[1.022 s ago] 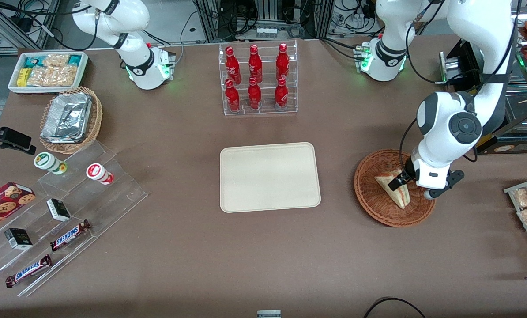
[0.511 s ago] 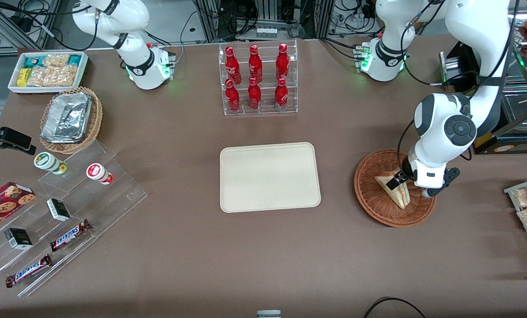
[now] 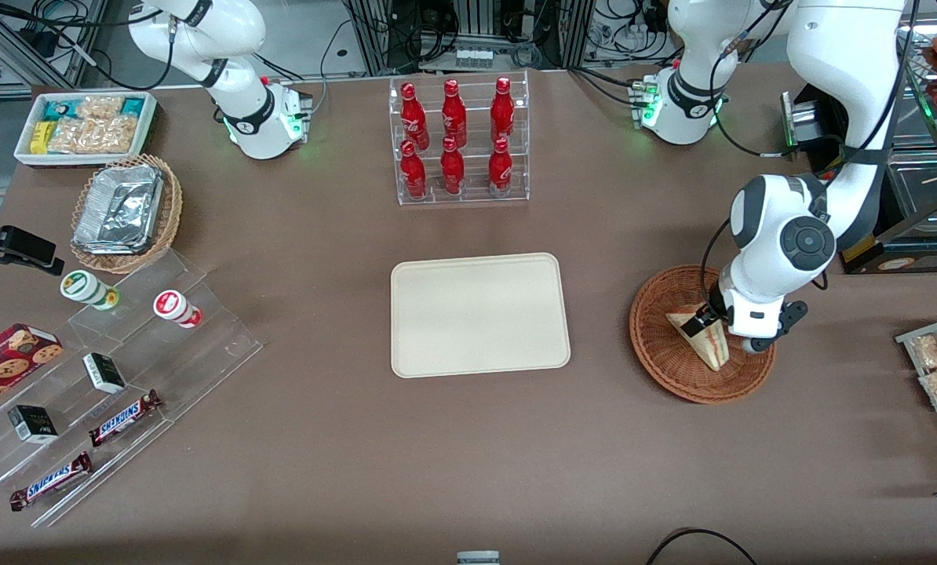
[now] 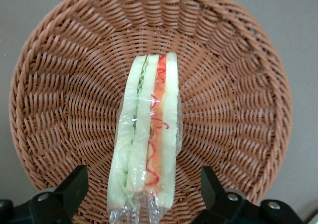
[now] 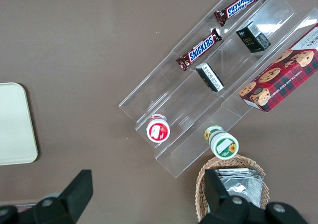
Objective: Place sandwich from basket to tray
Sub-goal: 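Lower the open left gripper around the sandwich and close it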
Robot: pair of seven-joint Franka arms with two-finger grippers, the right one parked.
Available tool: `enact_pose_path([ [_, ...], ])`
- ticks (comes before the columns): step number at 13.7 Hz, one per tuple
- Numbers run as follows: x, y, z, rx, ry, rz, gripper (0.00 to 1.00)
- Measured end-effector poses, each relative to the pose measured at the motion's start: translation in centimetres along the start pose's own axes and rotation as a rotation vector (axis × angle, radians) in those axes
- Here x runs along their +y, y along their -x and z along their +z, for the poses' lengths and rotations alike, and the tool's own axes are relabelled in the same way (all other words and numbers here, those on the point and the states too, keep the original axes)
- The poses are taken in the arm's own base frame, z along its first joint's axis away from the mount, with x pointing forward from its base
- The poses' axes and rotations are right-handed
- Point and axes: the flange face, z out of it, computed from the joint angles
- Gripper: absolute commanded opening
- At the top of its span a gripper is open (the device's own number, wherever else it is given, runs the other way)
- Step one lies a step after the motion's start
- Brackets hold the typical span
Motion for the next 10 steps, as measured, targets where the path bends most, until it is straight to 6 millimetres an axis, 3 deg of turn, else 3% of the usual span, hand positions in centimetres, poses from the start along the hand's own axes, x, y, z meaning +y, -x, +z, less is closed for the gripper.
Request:
enact_pose_path([
  [2, 0.0, 0.1, 0.9, -0.012, -0.010, 0.000, 1.00],
  [3, -0.1, 0.1, 1.2, -0.016, -0.014, 0.000, 0.85],
  [5, -0.1, 0.1, 1.5, -0.020, -0.017, -0.001, 0.00],
  [10, 0.0, 0.0, 1.4, -0.018, -0.015, 0.000, 0.00],
])
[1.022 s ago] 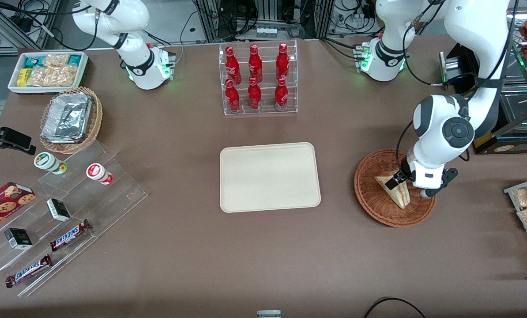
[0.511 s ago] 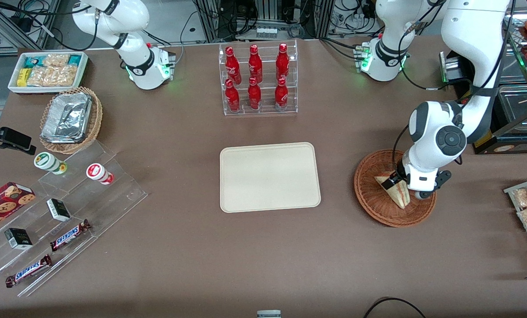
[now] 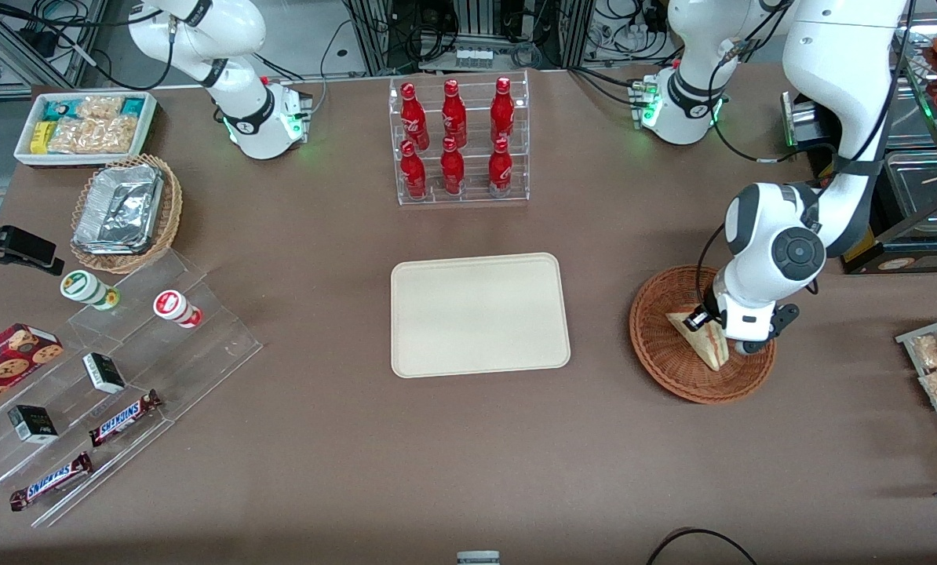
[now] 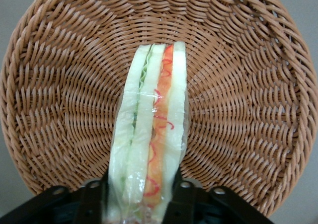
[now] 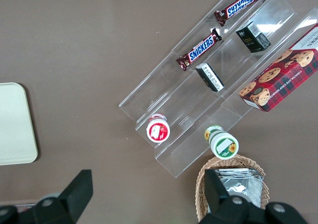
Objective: Place sandwich from basket to tray
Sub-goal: 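Lower the open left gripper around the sandwich and close it, then lift the sandwich and carry it over the cream tray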
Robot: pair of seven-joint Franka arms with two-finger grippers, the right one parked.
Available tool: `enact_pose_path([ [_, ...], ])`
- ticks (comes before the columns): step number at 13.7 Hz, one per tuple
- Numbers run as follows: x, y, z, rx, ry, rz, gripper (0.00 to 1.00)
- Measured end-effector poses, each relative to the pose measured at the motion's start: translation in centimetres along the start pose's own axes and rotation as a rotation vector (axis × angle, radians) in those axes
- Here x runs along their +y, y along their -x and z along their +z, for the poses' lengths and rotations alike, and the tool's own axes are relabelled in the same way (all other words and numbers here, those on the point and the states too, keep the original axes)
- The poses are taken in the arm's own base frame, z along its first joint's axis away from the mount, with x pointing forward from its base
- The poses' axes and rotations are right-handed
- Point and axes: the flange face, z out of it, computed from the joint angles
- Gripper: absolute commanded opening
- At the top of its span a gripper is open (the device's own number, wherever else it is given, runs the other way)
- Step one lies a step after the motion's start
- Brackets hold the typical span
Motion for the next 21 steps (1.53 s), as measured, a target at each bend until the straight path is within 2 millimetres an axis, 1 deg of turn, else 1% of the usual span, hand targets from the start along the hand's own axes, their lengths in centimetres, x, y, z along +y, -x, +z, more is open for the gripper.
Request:
enact_pose_path([
  [2, 0.3, -0.3, -0.6, 0.006, 0.006, 0.002, 0.00],
  [3, 0.5, -0.4, -1.2, 0.002, 0.001, 0.003, 0.00],
  [4, 0.9, -0.6, -2.3, -0.008, -0.011, 0.005, 0.00],
  [6, 1.8, -0.8, -5.3, -0.031, -0.039, 0.015, 0.00],
  [8, 3.1, -0.4, -8.5, -0.042, -0.051, 0.033, 0.00],
  [9, 3.7, -0.1, -9.7, -0.043, -0.051, 0.045, 0.00],
  [10, 4.3, 0.3, -10.5, -0.041, -0.048, 0.057, 0.00],
  [12, 5.4, 1.2, -11.2, -0.034, -0.035, 0.080, 0.00],
  [13, 6.2, 1.8, -11.5, -0.033, -0.029, 0.098, 0.00],
  [15, 8.3, 3.9, -11.5, -0.038, -0.019, 0.150, 0.00],
  [21, 17.6, 12.9, -10.4, -0.056, 0.011, 0.352, 0.00],
])
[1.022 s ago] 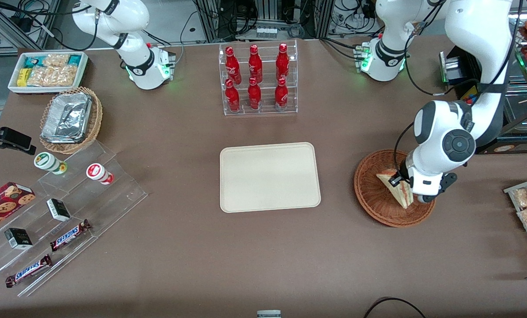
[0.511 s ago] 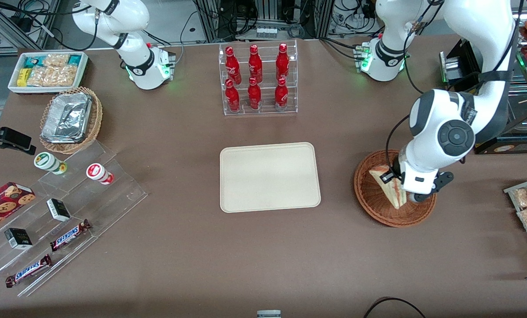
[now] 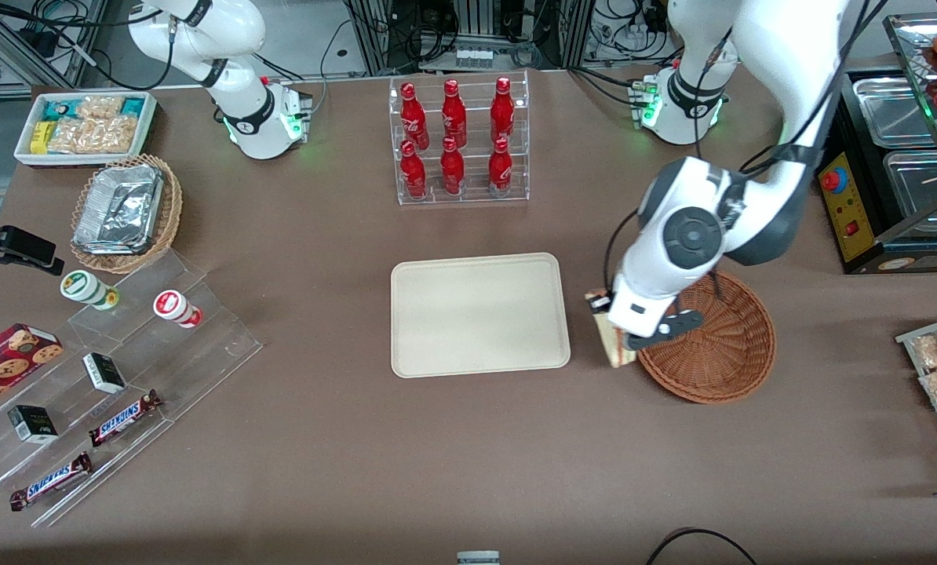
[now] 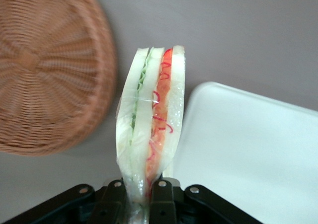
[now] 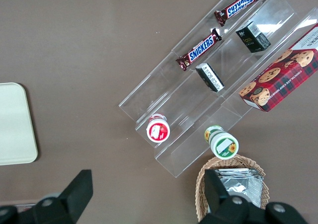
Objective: Place sandwich from basket to tray
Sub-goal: 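Lift the sandwich and carry it over the cream tray, then lower the sandwich onto the tray and open the left gripper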
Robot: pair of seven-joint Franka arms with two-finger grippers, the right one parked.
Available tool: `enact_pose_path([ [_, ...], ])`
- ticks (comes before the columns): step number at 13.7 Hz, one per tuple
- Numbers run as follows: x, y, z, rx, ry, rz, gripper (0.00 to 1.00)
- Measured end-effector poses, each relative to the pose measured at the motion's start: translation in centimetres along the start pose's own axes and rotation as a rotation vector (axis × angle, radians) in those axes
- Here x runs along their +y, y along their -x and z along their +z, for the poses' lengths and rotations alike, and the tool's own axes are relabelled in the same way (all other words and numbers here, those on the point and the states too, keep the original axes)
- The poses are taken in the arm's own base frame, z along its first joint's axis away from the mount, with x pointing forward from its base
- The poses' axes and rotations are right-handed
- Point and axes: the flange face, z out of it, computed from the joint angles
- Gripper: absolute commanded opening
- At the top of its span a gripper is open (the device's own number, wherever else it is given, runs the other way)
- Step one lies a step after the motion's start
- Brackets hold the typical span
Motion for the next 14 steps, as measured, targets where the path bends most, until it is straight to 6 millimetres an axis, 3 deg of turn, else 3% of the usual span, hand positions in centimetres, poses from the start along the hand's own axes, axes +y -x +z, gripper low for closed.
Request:
enact_pose_path([
  [3, 5.8, 3.3, 1.2, -0.005, 0.006, 0.055, 0.00],
  [8, 13.4, 7.5, 5.6, 0.001, -0.022, 0.074, 0.00],
  [11, 16.2, 8.6, 8.1, -0.003, -0.029, 0.087, 0.00],
  [14, 17.3, 9.0, 9.8, -0.014, -0.034, 0.088, 0.00],
])
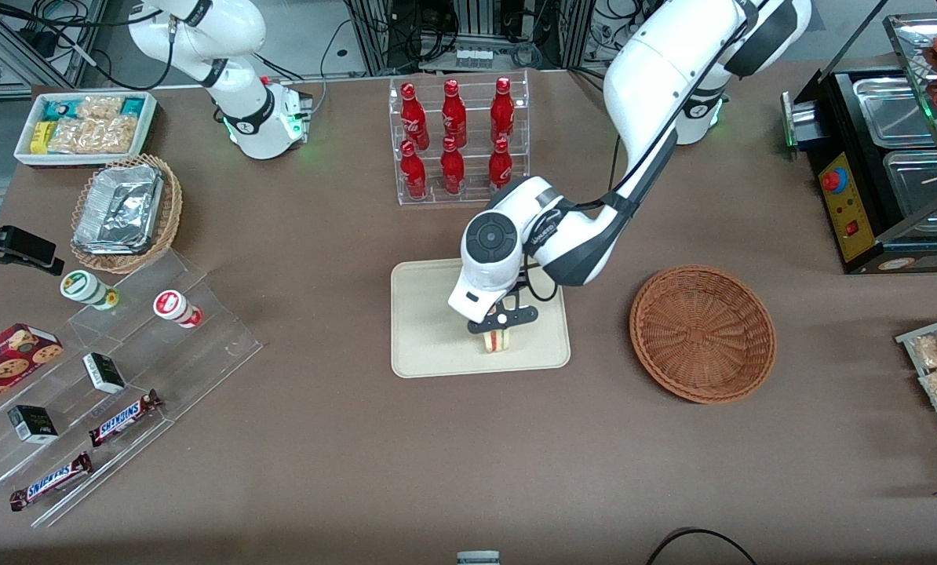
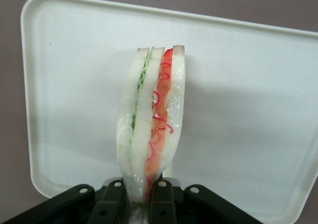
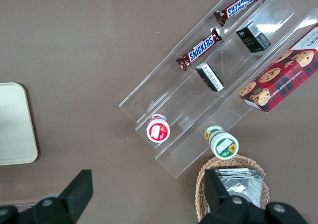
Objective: Place sandwich from basket to tray
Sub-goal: 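Lower the sandwich onto the tray and open the left gripper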
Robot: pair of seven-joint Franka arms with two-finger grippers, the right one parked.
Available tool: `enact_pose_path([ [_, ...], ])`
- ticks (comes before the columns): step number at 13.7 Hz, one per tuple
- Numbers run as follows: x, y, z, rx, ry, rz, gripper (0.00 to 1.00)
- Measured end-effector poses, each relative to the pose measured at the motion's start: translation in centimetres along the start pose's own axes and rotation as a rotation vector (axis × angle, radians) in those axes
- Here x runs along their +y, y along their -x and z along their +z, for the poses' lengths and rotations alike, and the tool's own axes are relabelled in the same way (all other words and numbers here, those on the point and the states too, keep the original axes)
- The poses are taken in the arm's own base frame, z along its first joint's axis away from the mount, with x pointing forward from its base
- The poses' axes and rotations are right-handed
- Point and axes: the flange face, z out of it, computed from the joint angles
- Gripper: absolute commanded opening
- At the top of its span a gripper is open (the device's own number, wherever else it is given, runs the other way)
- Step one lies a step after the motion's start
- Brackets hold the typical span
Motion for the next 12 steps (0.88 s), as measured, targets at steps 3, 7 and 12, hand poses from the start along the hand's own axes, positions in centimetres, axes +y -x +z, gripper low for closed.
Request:
enact_pose_path([
  [3, 1.1, 0.6, 1.4, 0.017, -0.021, -0.013, 0.00],
  [7, 1.4, 0.6, 2.6, 0.018, -0.034, -0.030, 0.62],
  [12, 1.6, 0.3, 1.9, 0.028, -0.023, -0.036, 1.00],
])
